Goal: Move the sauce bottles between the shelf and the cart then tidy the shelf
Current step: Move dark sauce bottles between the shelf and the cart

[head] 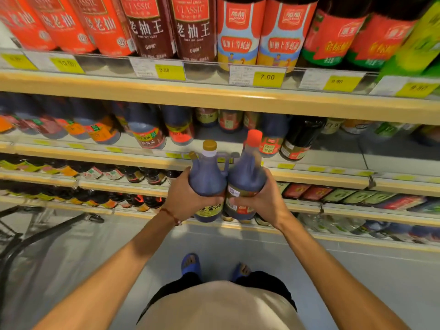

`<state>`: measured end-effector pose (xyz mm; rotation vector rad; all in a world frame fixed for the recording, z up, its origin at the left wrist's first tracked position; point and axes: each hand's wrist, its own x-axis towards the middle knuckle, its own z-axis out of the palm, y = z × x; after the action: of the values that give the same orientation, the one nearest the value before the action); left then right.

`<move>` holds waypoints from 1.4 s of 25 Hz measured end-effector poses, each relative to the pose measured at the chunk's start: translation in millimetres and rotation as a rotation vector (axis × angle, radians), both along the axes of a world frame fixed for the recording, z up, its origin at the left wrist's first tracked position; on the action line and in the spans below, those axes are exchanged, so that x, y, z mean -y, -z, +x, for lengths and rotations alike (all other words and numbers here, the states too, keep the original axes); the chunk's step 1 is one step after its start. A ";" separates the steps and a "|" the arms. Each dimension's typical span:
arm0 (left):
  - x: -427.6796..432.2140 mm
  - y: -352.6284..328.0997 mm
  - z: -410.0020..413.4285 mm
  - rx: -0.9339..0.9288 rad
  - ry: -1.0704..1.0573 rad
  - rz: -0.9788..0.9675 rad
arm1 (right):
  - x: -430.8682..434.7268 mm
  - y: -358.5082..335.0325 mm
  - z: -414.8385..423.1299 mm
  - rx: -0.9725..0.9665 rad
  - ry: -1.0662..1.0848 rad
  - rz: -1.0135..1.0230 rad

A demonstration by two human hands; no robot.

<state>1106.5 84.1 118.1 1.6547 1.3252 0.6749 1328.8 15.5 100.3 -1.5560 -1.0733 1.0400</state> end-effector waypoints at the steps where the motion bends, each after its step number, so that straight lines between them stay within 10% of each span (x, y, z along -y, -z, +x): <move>1: 0.9 0.4 4.1 0.023 -0.024 0.012 | -2.1 -0.5 1.9 0.023 0.007 0.016; 15: -71.2 -11.6 28.9 0.126 -0.006 0.620 | -38.6 -7.5 -10.0 0.253 0.352 0.286; 35: -140.3 33.6 26.9 -0.025 -0.219 0.421 | -81.7 24.0 -41.1 0.322 0.471 0.469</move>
<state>1133.4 224.4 84.5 1.8634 1.4673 1.1282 1287.8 97.2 76.3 -1.5032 -1.0010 0.2006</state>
